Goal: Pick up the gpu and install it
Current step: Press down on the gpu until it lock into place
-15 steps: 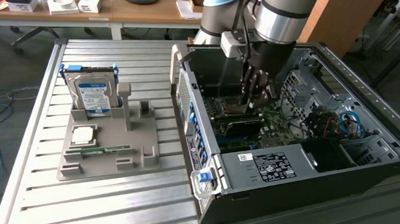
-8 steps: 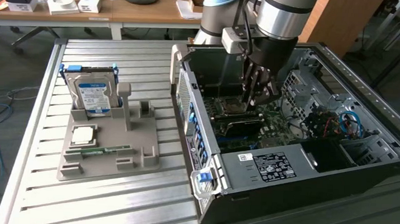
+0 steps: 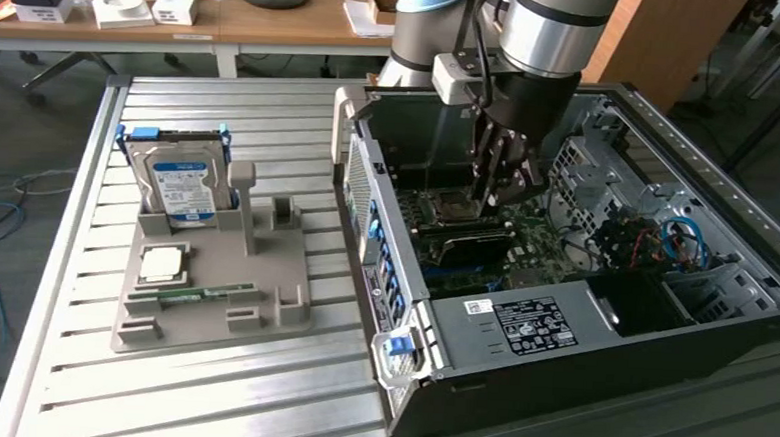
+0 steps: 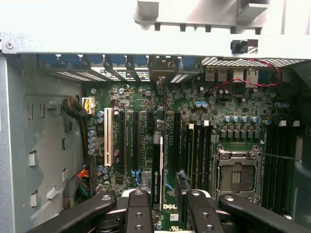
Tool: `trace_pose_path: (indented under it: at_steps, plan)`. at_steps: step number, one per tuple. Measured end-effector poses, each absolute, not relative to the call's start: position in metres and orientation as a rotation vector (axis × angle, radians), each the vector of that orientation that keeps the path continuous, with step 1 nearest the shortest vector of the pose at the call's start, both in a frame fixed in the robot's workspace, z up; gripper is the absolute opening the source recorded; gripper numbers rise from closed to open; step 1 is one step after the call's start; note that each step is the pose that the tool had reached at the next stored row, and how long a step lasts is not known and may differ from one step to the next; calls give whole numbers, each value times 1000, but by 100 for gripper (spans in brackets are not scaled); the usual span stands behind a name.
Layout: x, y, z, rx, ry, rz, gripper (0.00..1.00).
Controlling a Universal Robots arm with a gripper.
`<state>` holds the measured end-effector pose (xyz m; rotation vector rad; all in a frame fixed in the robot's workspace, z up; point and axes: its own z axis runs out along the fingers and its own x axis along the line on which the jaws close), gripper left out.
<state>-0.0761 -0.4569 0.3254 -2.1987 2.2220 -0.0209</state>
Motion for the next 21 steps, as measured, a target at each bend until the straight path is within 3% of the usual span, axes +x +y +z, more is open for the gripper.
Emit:
trace_pose_path:
  at_steps: [7,10,14,16,19,21]
  plan:
    - [-76,-457,325,-2199,2222,-21,40]
    - [-76,-457,325,-2199,2222,-21,53]
    - [-76,-457,325,-2199,2222,-21,53]
    - [-76,-457,325,-2199,2222,-21,51]
    - [-76,-457,325,-2199,2222,-21,33]
    - [-76,-457,325,-2199,2222,-21,27]
